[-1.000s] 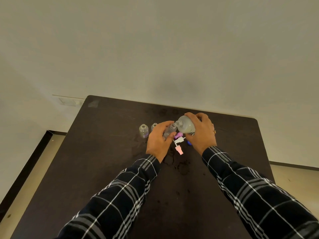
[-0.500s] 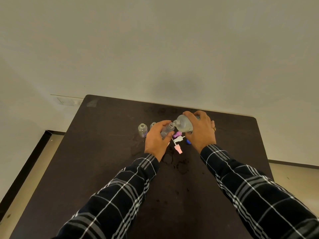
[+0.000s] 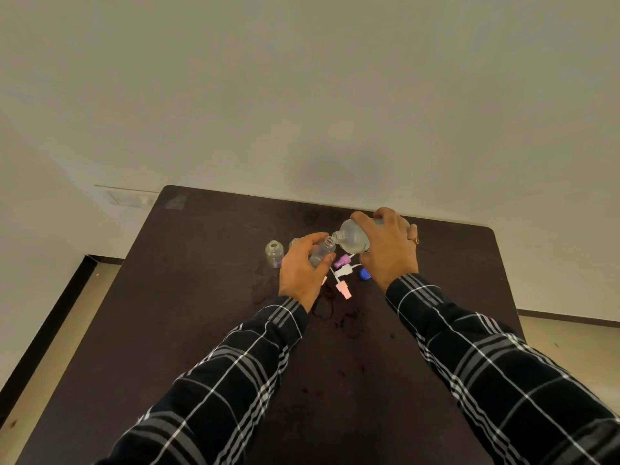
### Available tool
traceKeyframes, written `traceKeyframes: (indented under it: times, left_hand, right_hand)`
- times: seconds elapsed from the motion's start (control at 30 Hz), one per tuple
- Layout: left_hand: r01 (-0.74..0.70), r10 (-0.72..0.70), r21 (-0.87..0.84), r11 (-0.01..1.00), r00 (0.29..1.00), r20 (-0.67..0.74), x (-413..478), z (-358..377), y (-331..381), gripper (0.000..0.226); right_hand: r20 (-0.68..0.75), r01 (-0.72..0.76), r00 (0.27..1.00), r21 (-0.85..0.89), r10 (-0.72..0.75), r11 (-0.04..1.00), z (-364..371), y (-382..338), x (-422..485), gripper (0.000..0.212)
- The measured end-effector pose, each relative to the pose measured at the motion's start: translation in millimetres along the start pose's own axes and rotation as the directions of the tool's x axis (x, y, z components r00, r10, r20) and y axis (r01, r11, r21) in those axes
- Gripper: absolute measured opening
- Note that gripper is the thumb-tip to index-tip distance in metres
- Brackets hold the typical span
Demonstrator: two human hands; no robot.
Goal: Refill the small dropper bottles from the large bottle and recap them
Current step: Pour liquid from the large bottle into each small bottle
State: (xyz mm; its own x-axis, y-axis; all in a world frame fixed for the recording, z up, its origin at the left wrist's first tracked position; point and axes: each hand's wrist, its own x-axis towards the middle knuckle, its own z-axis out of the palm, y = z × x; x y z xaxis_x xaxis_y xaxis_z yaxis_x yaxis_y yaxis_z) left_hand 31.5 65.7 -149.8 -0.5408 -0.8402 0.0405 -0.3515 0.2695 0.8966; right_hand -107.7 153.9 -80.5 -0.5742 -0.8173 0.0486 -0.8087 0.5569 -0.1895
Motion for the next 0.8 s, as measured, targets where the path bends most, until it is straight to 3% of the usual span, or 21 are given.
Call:
traceKeyframes:
  times: [0.8]
  left_hand:
    - [0.05, -0.05, 0.013, 0.999, 0.999, 0.013, -0.4, -9.0, 2.3, 0.04]
  right_hand:
    - [0.028, 0.03, 0.999, -0.11, -0.027, 0.993, -5.1, -11.9, 4.8, 0.072]
